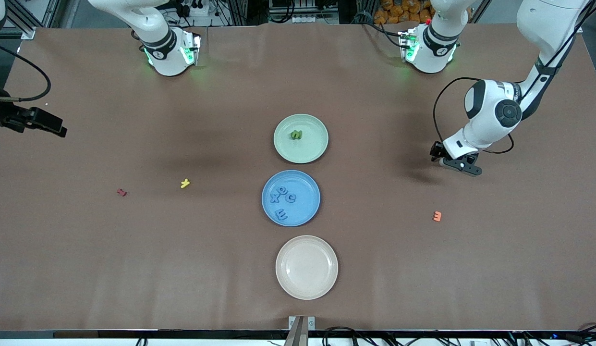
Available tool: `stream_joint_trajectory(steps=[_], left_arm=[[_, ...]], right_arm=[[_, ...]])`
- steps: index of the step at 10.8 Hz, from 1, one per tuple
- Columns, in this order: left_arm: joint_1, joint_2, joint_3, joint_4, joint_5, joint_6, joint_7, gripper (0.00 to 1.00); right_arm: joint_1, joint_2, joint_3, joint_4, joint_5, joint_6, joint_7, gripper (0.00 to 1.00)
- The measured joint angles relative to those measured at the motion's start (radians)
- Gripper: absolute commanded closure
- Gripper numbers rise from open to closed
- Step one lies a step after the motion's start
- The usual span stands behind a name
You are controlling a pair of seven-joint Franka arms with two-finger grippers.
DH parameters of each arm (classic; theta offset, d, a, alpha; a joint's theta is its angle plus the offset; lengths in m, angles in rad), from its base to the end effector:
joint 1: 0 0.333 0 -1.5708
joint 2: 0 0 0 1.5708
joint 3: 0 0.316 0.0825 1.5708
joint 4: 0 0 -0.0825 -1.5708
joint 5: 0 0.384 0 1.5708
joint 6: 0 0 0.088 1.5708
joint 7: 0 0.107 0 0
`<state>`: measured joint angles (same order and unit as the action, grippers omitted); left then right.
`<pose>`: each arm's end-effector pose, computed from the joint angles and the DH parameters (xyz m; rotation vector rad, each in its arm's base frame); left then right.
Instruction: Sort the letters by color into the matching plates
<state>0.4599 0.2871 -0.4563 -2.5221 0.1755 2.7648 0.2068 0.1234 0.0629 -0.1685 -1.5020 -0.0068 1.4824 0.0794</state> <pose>0.4594 -0.0175 0.1806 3.0324 -0.5383 0.0014 0.5639 -0.0231 0.6146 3.1142 -0.1948 -0.1269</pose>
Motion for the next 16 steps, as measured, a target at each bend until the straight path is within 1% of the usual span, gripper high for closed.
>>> stream_joint_trajectory(steps=[1,3,7,8,9,10,14,16], left_arm=[[0.0,0.0,0.001,-0.002,0.01,0.0,0.0,0.34],[0.001,0.0,0.013,-0.005,0.066,0.0,0.0,0.37],[0.004,0.0,0.023,-0.009,0.08,0.0,0.0,0.54],[0.004,0.0,0.023,-0.01,0.08,0.0,0.0,0.62],[0.004,0.0,0.023,-0.012,0.08,0.0,0.0,0.79],[0.004,0.0,0.023,-0.013,0.08,0.0,0.0,1.0],[0.004,-0.002,0.023,-0.011,0.081,0.0,0.0,1.0],[0.002,-0.003,0.021,0.016,0.081,-0.03,0.0,1.0]], right_arm=[[0.0,0.0,-0.001,-0.006,0.0,0.027,0.005,0.0],[-0.001,0.0,-0.001,-0.013,0.0,0.083,0.03,0.0],[0.0,0.0,0.006,-0.01,0.001,0.101,0.049,0.0],[0.0,0.0,0.009,-0.009,0.001,0.102,0.05,0.0],[-0.001,0.0,0.009,-0.008,0.001,0.107,0.05,0.0],[-0.002,0.0,0.009,-0.008,0.001,0.11,0.049,0.0],[-0.002,0.0,0.013,-0.008,0.021,0.122,0.024,0.0],[-0.002,0.0,0.014,-0.008,0.022,0.124,0.019,0.0]])
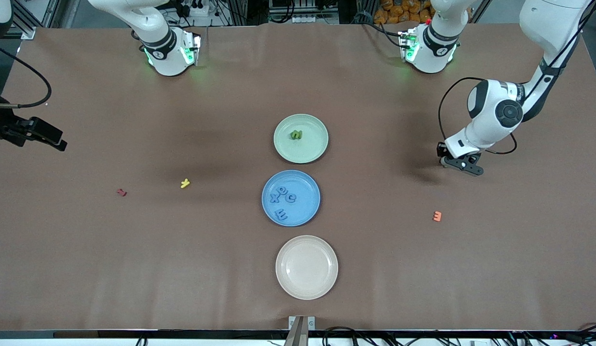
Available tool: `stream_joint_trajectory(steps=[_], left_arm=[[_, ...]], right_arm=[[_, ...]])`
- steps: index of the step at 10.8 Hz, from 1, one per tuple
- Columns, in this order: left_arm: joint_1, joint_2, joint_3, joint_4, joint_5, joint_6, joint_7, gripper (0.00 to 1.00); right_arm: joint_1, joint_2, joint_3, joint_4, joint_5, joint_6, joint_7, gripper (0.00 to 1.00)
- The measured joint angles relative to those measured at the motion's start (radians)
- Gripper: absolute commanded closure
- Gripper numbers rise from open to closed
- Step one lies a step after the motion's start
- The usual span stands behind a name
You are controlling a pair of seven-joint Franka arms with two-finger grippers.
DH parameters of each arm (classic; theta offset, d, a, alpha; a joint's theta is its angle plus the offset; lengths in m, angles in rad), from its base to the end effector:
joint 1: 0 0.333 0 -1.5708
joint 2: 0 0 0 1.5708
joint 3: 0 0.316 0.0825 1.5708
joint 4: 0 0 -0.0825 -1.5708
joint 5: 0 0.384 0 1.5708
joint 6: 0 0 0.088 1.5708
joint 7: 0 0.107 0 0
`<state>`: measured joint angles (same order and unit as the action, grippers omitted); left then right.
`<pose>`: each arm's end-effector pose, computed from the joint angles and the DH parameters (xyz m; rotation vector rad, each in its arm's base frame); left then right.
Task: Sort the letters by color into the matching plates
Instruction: 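Carry the green b with the left gripper to the green plate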
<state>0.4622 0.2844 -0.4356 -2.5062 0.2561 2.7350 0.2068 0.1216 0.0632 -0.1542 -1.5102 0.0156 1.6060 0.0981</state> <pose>0.4629 -0.0083 0.1827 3.0563 -0.6239 -0.0208 0.5776 -0.0142 0.6210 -3.1275 0.2044 -0.0519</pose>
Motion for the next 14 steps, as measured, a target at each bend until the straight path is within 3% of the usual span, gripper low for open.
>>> stream_joint_trajectory(steps=[3,5,8,14], left_arm=[[-0.021,-0.003,-0.023,0.106,0.0,-0.12,-0.024,1.0],[-0.068,-0.011,-0.081,0.18,0.0,-0.224,-0.168,1.0],[-0.269,-0.04,-0.112,0.28,0.0,-0.397,-0.49,1.0],[-0.594,0.0,-0.178,0.361,-0.013,-0.425,-1.037,1.0]], right_arm=[[0.001,0.0,0.002,0.0,0.001,0.001,-0.006,0.0],[0.002,0.0,0.002,0.0,0.001,0.007,-0.006,0.0],[0.004,0.0,0.003,0.0,0.001,0.007,-0.006,0.0],[0.004,0.0,0.003,0.0,0.001,0.005,-0.007,0.0]])
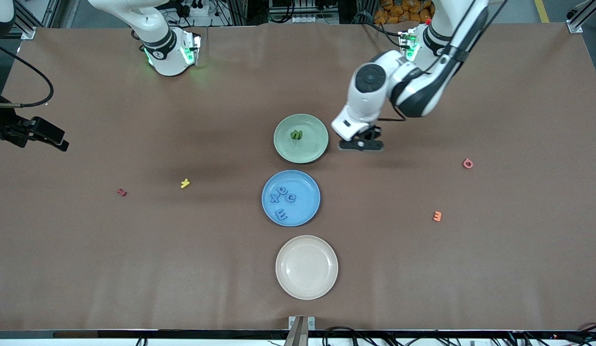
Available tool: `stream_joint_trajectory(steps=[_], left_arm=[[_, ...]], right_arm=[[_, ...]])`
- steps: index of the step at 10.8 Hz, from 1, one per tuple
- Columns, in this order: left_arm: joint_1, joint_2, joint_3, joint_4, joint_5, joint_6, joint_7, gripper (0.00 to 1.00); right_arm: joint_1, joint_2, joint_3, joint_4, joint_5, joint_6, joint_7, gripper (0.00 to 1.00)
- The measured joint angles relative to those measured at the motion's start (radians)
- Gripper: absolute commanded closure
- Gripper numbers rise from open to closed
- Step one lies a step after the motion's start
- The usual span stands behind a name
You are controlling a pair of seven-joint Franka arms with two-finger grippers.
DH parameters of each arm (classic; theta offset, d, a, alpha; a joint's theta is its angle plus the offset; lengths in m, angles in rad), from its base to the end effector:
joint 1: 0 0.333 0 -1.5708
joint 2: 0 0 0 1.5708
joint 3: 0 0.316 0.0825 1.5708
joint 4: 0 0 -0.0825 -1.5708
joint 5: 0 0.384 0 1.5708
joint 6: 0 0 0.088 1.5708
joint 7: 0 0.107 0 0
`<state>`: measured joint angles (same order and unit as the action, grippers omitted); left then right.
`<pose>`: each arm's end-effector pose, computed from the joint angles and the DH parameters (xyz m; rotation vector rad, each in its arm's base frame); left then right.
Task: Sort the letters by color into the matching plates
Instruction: 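Carry the green b with the left gripper to the green plate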
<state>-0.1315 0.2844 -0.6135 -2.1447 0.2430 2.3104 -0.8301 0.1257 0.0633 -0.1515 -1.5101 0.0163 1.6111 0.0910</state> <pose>0.4167 -0.3732 0.2878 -3.0926 0.1090 0.0470 0.5782 -0.0103 0.6214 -3.1277 0.1826 -0.0598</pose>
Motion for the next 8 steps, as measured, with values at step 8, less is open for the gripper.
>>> stream_joint_trajectory(steps=[8], left_arm=[[-0.303,0.284,0.0,0.273,0.015,0.0,-0.392,1.0]], right_arm=[[0.0,0.0,0.0,-0.001,0.0,-0.021,0.0,0.0]])
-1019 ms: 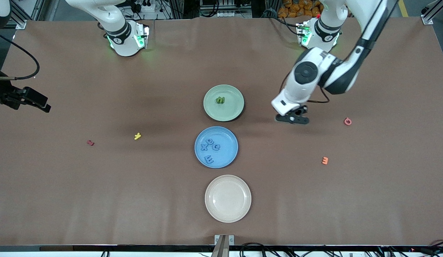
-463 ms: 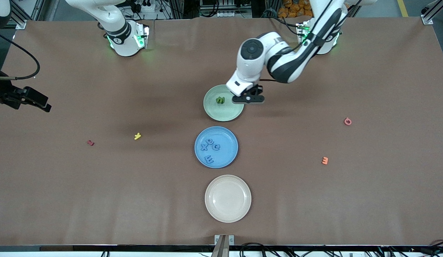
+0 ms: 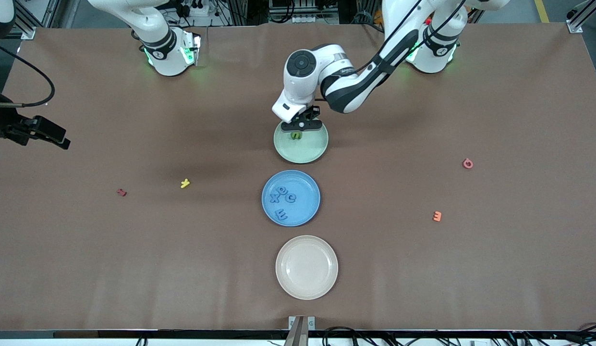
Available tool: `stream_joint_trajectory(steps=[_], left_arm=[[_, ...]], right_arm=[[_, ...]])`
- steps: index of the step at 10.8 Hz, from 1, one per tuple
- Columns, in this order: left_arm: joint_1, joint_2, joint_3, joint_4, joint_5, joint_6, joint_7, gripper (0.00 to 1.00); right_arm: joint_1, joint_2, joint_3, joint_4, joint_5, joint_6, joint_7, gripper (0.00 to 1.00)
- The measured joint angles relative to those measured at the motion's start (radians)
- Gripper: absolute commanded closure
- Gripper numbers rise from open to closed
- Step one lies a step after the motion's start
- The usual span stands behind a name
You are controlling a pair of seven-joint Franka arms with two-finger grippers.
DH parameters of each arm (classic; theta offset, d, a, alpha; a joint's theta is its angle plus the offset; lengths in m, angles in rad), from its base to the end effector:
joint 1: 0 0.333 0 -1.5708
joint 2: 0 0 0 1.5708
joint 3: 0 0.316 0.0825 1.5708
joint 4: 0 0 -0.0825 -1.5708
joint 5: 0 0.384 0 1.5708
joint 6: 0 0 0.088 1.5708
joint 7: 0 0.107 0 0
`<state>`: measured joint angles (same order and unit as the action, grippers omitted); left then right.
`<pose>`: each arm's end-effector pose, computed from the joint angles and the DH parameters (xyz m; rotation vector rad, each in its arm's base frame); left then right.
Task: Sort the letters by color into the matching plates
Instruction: 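Lower the green b onto the green plate and open the left gripper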
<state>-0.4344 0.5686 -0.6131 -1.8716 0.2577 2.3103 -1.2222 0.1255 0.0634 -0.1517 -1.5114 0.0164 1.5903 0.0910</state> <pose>0.3419 -0.5340 0.2548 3.0886 0.1087 -0.1853 0.5760 -0.0105 0.6189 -3.1288 0.1833 -0.0251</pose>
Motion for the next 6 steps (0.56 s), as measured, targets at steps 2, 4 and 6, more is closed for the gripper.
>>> stream_joint_trajectory(steps=[2,4,6], left_arm=[[-0.014,0.061,0.002,0.019,0.047,0.0,-0.036,1.0],[-0.015,0.096,0.003,0.04,0.063,0.001,-0.042,1.0],[-0.015,0.1,0.004,0.057,0.063,0.001,-0.042,1.0]], right_arm=[[0.0,0.0,0.0,0.0,0.0,0.0,0.0,0.0],[0.0,0.0,0.0,0.0,0.0,0.0,0.0,0.0],[0.0,0.001,0.0,-0.002,0.0,-0.001,0.0,0.0]])
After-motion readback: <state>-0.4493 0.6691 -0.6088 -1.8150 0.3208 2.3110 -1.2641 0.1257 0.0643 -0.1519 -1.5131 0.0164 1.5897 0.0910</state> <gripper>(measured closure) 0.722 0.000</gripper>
